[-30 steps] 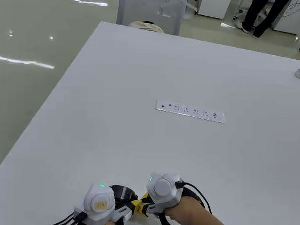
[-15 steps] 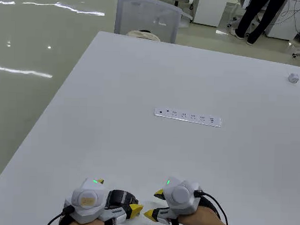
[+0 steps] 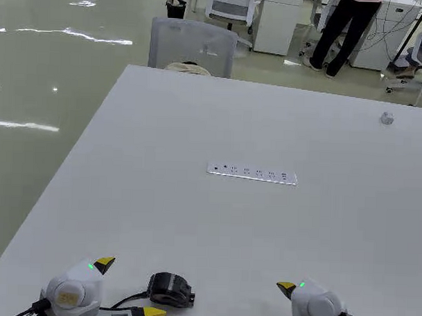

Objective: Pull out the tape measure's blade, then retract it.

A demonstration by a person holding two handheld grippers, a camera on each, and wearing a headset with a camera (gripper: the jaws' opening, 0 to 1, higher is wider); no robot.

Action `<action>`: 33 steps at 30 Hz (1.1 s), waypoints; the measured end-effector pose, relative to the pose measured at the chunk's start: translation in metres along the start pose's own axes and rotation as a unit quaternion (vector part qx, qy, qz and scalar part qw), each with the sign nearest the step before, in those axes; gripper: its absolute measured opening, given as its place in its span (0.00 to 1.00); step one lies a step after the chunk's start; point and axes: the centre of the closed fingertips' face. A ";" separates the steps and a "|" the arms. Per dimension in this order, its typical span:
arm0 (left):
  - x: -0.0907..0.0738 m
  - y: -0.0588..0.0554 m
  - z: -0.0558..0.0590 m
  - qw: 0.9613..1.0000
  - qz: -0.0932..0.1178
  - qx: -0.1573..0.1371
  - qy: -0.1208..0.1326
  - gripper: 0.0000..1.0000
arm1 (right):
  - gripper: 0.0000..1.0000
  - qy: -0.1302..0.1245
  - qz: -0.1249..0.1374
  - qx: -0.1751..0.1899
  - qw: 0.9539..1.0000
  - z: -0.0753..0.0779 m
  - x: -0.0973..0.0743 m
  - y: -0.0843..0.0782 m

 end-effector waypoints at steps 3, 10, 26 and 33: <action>-0.015 0.002 -0.003 1.000 0.015 -0.006 -0.002 1.00 | 1.00 -0.003 0.011 0.003 1.000 -0.001 -0.024 -0.003; -0.045 -0.005 -0.007 1.000 0.009 0.004 -0.008 1.00 | 1.00 -0.055 0.022 0.003 0.998 0.019 -0.081 -0.014; -0.111 -0.013 -0.041 1.000 0.006 -0.006 0.012 1.00 | 1.00 -0.132 0.033 0.016 0.991 0.039 -0.175 -0.040; -0.126 -0.001 -0.043 0.998 0.037 -0.027 0.037 1.00 | 1.00 -0.137 0.028 0.018 0.990 0.038 -0.179 -0.044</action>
Point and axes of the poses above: the centre of the closed fingertips' face, and the gripper's own axes: x roughly forward along the fingers, z roughly to its right, y roughly out of its top, and after that the axes turned 11 degrees about z, right-handed
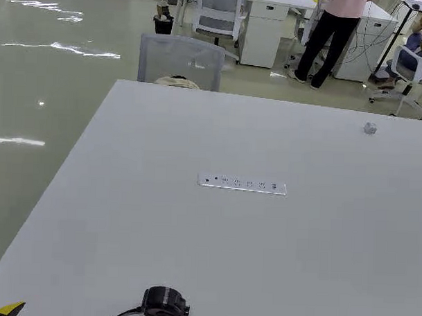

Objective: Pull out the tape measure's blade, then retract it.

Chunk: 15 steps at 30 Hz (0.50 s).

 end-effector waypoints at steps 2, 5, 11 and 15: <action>-0.001 0.003 0.002 1.000 0.004 0.000 0.000 1.00 | 1.00 -0.002 0.000 0.003 1.000 0.001 0.000 -0.002; -0.002 0.005 0.002 1.000 0.002 0.000 0.000 1.00 | 1.00 -0.001 -0.002 0.002 1.000 -0.001 -0.002 -0.003; -0.007 0.007 -0.001 1.000 0.002 -0.003 0.004 1.00 | 1.00 -0.006 0.001 0.007 1.000 0.001 -0.008 -0.005; -0.006 0.005 0.002 1.000 0.001 -0.006 0.002 1.00 | 1.00 -0.007 0.000 0.008 1.000 0.000 -0.008 -0.006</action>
Point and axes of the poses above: the centre of the closed fingertips' face, and the gripper's own axes: x roughly forward along the fingers, z roughly to its right, y roughly out of its top, and after that the axes turned 11 degrees about z, right-handed
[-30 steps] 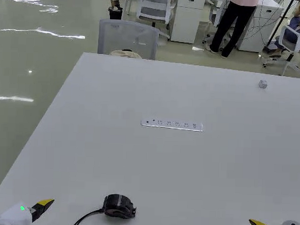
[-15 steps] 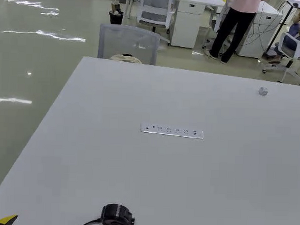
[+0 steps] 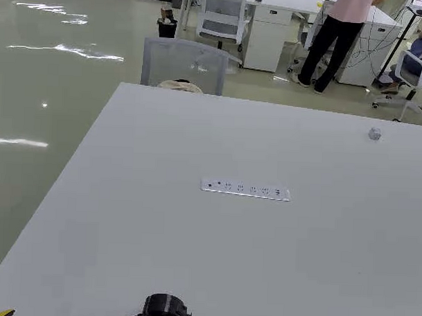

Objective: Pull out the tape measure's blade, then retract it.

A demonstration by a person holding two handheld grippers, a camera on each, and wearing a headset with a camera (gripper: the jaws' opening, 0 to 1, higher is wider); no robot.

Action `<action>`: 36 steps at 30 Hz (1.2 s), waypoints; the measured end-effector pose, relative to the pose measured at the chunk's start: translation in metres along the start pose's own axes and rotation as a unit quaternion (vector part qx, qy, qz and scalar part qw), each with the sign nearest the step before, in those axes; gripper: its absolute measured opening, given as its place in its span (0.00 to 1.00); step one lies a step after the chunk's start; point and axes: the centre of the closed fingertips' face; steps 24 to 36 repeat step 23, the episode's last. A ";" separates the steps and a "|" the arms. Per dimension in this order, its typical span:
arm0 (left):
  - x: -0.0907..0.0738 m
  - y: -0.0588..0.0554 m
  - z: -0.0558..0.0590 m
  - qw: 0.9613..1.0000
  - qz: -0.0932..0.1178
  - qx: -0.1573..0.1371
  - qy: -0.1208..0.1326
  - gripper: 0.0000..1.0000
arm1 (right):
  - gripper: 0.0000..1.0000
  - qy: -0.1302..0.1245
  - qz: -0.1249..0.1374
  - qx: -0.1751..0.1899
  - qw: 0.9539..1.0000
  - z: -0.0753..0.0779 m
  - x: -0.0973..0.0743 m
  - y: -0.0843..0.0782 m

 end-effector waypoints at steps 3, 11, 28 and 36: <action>0.001 -0.001 0.000 1.000 -0.001 0.000 -0.001 1.00 | 1.00 -0.001 0.000 0.000 1.000 0.000 -0.001 -0.002; 0.004 0.002 -0.001 1.000 -0.003 0.001 -0.006 1.00 | 1.00 -0.009 0.001 0.013 1.000 -0.001 -0.007 -0.011; 0.007 0.005 -0.001 1.000 0.000 0.001 -0.007 1.00 | 1.00 -0.013 0.002 0.020 1.000 -0.002 -0.007 -0.013; 0.007 0.005 -0.001 1.000 0.000 0.001 -0.007 1.00 | 1.00 -0.013 0.002 0.020 1.000 -0.002 -0.007 -0.013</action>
Point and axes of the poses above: the centre of the closed fingertips' face, and the gripper's own axes: x roughly forward along the fingers, z roughly to its right, y roughly out of its top, and after that the axes turned 11 degrees about z, right-handed
